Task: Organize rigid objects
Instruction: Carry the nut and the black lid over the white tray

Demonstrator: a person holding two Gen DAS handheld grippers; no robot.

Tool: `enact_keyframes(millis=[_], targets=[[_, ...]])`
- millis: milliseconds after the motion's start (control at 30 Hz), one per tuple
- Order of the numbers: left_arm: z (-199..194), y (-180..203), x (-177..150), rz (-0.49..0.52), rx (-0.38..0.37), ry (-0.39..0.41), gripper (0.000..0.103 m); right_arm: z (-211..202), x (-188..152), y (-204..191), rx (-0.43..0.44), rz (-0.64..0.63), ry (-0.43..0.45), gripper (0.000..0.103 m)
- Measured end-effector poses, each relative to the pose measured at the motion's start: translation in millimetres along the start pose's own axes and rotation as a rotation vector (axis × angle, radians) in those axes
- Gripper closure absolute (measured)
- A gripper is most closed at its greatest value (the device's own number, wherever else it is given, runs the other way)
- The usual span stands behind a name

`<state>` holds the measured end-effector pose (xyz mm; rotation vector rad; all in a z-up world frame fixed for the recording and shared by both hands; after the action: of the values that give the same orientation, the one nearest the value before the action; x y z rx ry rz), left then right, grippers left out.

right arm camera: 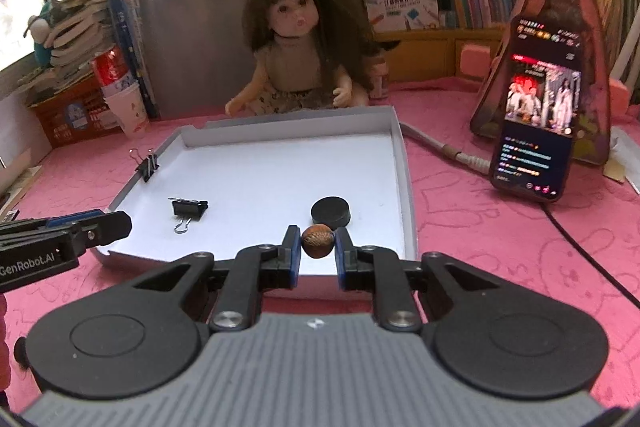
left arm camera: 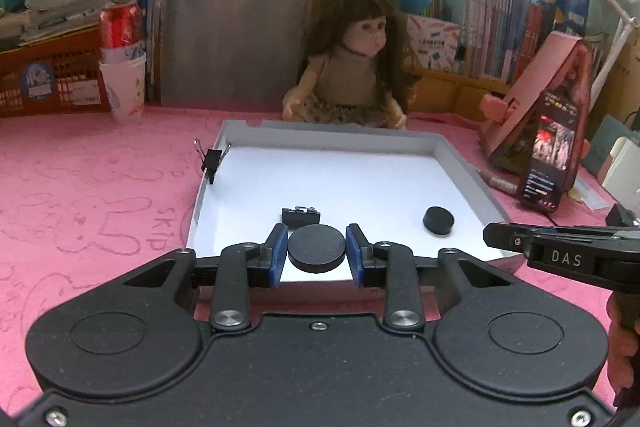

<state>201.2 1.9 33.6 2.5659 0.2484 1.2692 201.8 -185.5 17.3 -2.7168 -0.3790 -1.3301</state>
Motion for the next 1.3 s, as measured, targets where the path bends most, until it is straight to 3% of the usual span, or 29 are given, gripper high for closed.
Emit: enact_keyframes(millis=[200,800,1300], targets=[[30,-1,1,-0.006,0.009,-0.083,0.074,20,6,3,0.011,0.003,-0.053,0.082],[75,-9,-4,-0.009,0.071,-0.174,0.074,59,5,10,0.046,0.054,-0.187,0.081],[103,-12,15,0.005,0.138,-0.141,0.074,78,19,11,0.055,0.052,-0.232,0.081]])
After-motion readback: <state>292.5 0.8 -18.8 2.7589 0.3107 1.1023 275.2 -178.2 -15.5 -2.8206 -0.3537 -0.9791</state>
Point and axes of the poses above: each gripper's, at about its wrist camera, not at the fingertips, and z roughly the way its jaws point, y to its right, x to its top, the point moved 5 cm from there along z, roughly the way its jaws point, and after that the axes turned 14 degrees about -z, right-handed, at the moved point
